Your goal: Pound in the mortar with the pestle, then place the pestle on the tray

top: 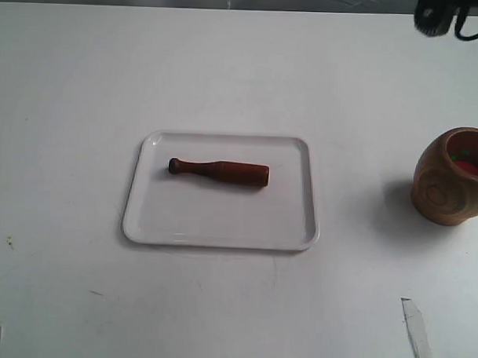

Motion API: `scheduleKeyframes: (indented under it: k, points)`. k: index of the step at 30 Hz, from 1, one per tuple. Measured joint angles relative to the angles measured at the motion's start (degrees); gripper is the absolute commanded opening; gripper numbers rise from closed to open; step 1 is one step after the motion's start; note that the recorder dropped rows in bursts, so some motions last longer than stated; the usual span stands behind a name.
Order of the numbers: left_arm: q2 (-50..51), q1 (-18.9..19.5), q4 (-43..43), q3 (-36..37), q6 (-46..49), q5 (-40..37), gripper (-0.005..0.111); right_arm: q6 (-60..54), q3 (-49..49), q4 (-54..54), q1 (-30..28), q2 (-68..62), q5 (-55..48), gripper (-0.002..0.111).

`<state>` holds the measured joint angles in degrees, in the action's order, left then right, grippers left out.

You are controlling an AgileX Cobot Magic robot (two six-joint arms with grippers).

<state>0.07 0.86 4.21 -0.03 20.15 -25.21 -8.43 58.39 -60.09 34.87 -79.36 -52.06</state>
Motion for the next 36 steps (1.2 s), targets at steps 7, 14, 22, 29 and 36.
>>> scheduleKeyframes:
  k: [7,14,22,29,36]
  points:
    - [0.0,0.0,0.0,0.0,0.0,0.0,0.000,-14.4,-8.0,47.3,-8.3,36.4,27.8,0.000]
    - [0.0,0.0,0.0,0.0,0.0,0.0,0.000,-36.4,-18.6,85.8,-4.2,65.1,30.7,0.000]
    - [0.0,0.0,0.0,0.0,0.0,0.0,0.000,-37.2,-30.6,94.4,-4.1,73.7,41.1,0.000]
    - [0.0,0.0,0.0,0.0,0.0,0.0,0.000,-37.4,-32.9,104.6,-4.1,77.7,44.6,0.000]
    - [0.0,0.0,0.0,0.0,0.0,0.0,0.000,-38.5,-40.4,107.9,-4.1,78.2,43.9,0.000]
